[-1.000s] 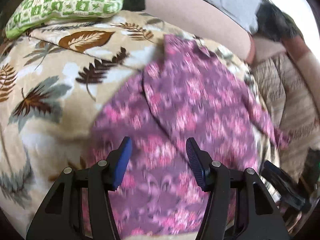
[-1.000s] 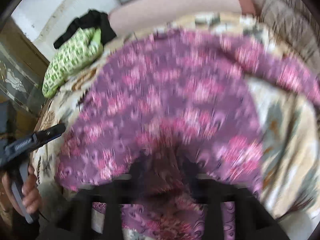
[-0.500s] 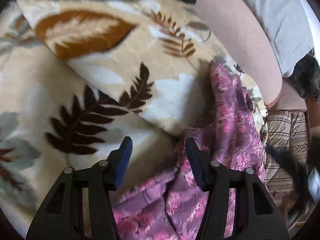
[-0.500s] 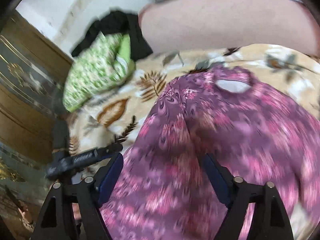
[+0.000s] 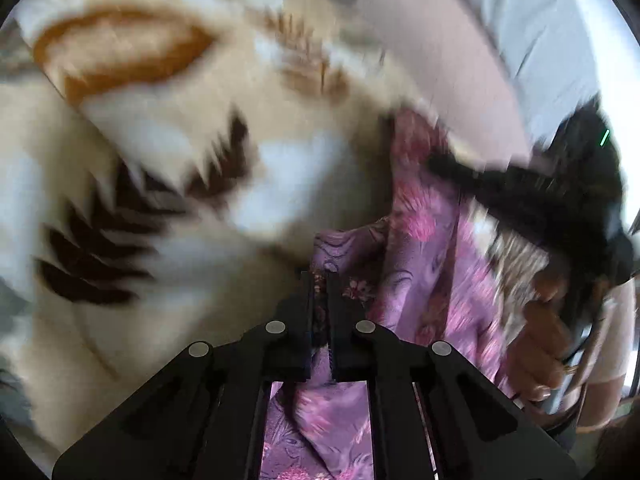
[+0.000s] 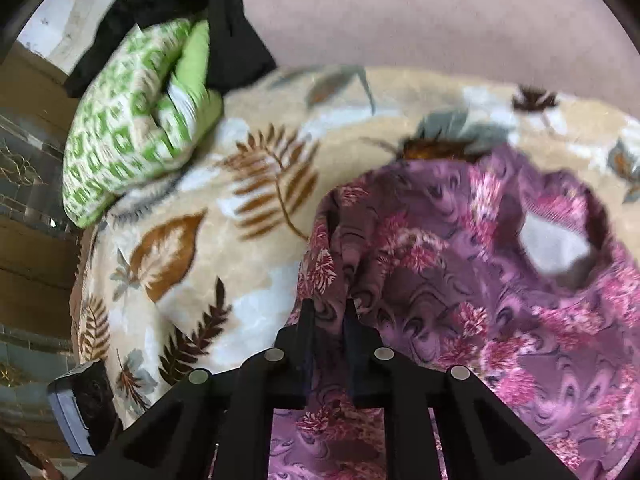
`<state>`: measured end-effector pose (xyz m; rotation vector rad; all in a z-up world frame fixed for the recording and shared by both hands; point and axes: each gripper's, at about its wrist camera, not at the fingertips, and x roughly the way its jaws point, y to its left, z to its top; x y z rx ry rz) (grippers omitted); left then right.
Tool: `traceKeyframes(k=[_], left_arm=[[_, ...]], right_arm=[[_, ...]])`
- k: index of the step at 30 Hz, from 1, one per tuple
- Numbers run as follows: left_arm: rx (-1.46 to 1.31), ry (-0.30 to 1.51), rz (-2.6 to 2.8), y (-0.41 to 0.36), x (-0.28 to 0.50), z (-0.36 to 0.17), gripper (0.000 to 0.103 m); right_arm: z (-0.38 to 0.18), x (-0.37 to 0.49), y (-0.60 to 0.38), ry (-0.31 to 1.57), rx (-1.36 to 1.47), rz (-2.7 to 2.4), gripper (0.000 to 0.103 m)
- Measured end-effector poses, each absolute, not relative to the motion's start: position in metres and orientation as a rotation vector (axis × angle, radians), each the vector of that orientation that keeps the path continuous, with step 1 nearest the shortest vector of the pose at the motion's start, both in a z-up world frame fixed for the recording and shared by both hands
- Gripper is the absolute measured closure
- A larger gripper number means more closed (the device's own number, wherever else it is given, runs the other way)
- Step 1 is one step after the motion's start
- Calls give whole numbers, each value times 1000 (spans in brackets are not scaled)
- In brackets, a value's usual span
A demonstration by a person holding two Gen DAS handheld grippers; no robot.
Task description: Fold small clothes
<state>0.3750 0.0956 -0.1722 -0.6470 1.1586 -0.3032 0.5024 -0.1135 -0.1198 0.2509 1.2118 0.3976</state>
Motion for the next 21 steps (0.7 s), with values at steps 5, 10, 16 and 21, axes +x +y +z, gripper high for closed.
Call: traceKeyframes(k=[5,10,16,21], left_arm=[[-653,1029,-168,142,372,-142,100],[-654,1189,-26,149,394,-206,100],[-598,1126,-51,139,387,-171,75],[-408,1030,-58,112,363,-132,71]], right_arm=[[-102,505,-116,1128,276,461,93],[-162,523,-110,1252,280,335,93],[-125,467,-131,1099,377,452,91],[-84,354,-162,912,327,425,89]])
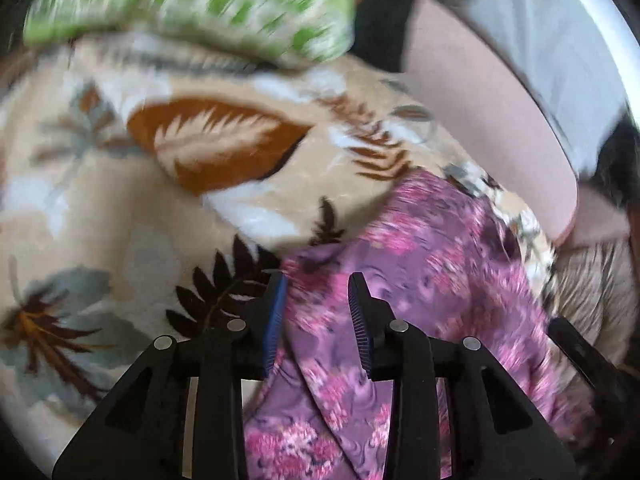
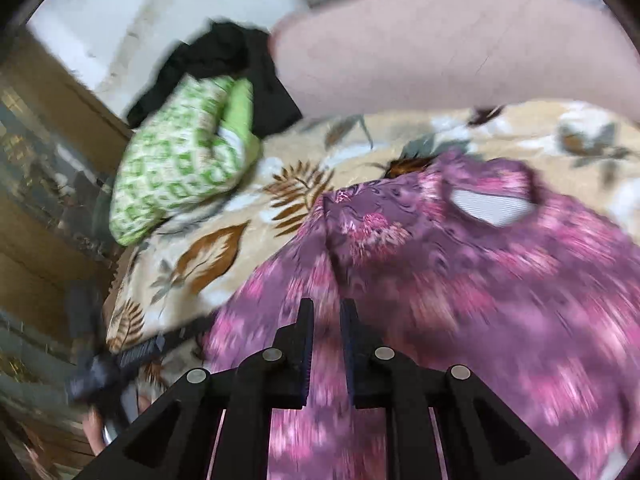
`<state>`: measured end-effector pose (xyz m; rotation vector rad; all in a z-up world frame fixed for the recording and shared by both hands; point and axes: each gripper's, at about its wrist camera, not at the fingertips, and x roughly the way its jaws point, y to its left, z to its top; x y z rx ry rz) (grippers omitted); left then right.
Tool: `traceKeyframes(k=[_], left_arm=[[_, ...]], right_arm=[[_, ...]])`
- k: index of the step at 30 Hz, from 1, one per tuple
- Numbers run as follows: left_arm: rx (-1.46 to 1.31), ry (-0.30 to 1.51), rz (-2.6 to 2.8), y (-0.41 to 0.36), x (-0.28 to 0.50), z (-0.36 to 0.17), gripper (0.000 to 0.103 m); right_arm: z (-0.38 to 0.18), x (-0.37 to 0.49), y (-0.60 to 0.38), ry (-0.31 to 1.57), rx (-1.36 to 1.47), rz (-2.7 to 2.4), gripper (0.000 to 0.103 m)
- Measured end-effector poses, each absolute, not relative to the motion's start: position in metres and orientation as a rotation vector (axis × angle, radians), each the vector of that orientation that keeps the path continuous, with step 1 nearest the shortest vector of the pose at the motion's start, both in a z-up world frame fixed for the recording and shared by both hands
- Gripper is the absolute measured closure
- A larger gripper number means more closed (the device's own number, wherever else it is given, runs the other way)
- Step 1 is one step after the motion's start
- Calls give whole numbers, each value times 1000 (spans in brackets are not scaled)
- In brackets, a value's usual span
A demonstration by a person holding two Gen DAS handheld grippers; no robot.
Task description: Fold small clothes
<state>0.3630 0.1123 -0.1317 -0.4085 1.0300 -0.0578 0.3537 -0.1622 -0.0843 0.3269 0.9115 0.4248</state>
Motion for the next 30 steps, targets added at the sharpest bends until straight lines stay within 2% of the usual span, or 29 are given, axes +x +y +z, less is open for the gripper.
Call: traceKeyframes(k=[1,2,3,4,5,8,12,14,22,26,30], left_arm=[[-342,997,-67,97,352,-122,68],[-301,972,-84,88,342,-115,57],[-253,937,-118,70,326,-107,40],[-232,922,-142,58,314,-104,33],[-217,912,-170,50,295,-102,28],[-193,949,-291,3,244,-100,28],[-125,995,-350,-55,204,-91,28],[-79,995,-378,-79,192,-83,28],[55,970,-405,-154,166,-55,28],[61,991,-439,-176,169,-56,28],[30,1001,-430,-191,175,-59,28]], right_arm=[[-80,326,-173,867,353,414,72],[-79,311,-180,847,385,399,32],[-80,286,-197,820,459,353,14],[-83,262,-215,779,546,307,3],[-85,249,-227,756,597,289,3],[-97,202,-277,741,716,216,3],[-96,179,-338,736,672,23,3],[-94,178,-376,725,682,-61,8],[-123,166,-498,665,767,-395,9],[-152,128,-544,695,933,-571,29],[-163,76,-569,628,1074,-824,29]])
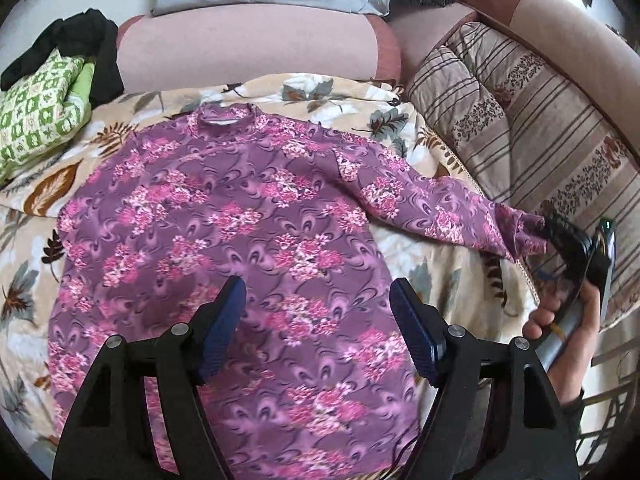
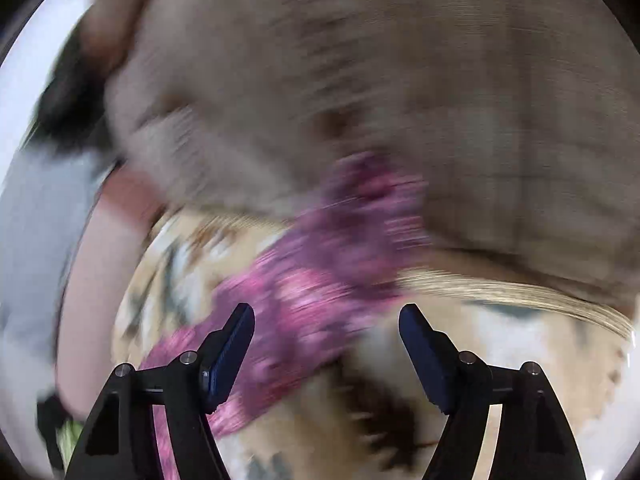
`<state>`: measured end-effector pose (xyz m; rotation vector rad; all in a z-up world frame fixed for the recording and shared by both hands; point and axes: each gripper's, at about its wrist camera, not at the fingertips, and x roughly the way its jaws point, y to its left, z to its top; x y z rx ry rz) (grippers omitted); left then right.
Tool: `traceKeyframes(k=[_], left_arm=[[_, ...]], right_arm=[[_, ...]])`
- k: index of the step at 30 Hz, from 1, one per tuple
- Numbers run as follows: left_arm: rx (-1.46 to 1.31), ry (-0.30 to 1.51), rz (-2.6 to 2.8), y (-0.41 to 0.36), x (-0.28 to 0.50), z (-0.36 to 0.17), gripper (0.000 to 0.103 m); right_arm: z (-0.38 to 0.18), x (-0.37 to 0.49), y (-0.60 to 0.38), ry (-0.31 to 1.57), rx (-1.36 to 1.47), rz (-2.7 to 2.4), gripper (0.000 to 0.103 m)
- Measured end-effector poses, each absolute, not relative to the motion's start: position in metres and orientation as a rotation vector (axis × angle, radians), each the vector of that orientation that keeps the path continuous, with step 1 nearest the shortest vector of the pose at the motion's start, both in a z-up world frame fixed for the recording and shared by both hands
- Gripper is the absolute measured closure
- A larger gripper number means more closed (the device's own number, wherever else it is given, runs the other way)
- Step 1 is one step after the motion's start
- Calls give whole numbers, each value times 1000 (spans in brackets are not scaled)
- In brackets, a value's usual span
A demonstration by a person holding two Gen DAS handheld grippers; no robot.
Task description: Fold small clothes
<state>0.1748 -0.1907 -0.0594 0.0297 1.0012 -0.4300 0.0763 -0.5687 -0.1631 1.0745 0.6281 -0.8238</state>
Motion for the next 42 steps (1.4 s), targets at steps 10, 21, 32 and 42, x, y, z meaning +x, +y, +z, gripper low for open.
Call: traceKeyframes(k=[10,21,32,42], left_arm=[[23,1036,-424,-187,171,-69,28],[-42,1013,-353,-127,180,-64,28],[-330,1058,-165,13,215,-94,28],[-404,1115,-221,11,235,-113,28]], right_arm=[[-191,121,-596,757,944,-789,73],[-48,136,-464,350,575,-357,91],[-99,188,-222,665,441,378,91],[-161,230,-205,1101,578,713,49]])
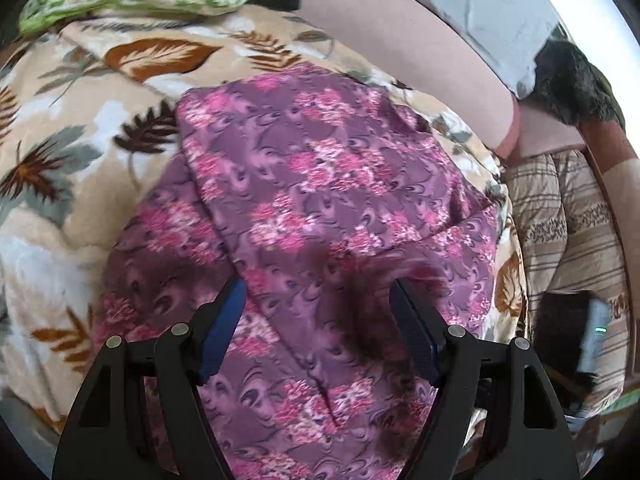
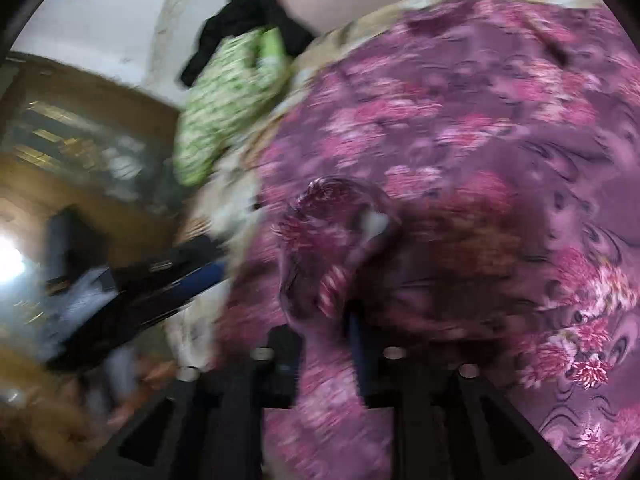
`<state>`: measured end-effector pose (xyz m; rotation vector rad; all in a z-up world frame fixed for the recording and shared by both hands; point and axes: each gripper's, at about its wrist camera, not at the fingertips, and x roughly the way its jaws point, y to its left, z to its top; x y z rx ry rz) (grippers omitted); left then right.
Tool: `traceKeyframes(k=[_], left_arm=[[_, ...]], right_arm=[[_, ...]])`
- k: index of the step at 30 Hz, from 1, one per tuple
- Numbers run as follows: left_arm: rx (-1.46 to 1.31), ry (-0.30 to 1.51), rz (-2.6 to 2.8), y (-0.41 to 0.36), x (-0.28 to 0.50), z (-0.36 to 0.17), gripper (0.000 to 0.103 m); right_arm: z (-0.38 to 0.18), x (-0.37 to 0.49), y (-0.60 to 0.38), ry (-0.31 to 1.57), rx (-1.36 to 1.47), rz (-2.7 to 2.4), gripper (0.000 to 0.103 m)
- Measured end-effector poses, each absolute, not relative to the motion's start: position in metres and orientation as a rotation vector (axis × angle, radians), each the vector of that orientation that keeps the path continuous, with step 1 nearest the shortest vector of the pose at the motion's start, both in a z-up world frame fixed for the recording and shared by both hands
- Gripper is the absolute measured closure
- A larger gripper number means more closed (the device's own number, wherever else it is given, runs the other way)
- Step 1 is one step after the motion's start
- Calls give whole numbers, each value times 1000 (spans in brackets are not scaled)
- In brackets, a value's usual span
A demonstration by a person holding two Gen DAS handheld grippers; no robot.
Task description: Fold small clothes
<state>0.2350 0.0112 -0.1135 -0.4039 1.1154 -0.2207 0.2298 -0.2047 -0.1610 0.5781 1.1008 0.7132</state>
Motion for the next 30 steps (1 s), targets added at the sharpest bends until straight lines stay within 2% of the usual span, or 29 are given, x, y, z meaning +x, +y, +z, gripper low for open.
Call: traceKeyframes(k=[1,2,6,10,11,13,14,15,16,17,21,23,27,30], left_arm=[[-397,1115,-226,8,238,-112,28],[-393,1117,-235,4,242,-111,28],[-285,1164,-246,-18,256,-125,28],[-176,1236,-227,-38,257,-155,29],[-169,1243,-236,-41,254,-160,30],[-130,1239,-223,-52,249,-165,48],[-87,1237,-202,-58,247,-167,67],[-78,1236,-197,-59,247,-168,94],[-95,1237,-211,-60,245,-167,101],[-115,1230,-215,-58,242,-160,101],[-199,1105,-288,-37,203,-108,102],[-173,1077,-260,-27,188,-100,101],[-67,1170,-213,-26,186,-149,101],[-109,1216,-226,-22,186,-170,100]], right_arm=[[-151,226,-209,1069,517,718,25],[-143,223,-217,1031,455,739,22],[-140,228,-296,947,583,644,22],[-178,232,-382,910,816,287,22],[-189,233,-400,903,887,224,27],[-200,237,-420,897,959,165,36],[-206,241,-425,906,972,154,40],[-208,244,-423,914,968,154,43],[-210,249,-419,929,946,157,50],[-211,254,-411,950,905,154,58],[-206,255,-399,962,836,161,62],[-198,256,-395,947,824,197,62],[-202,262,-374,978,791,231,62],[-192,257,-373,953,752,222,60]])
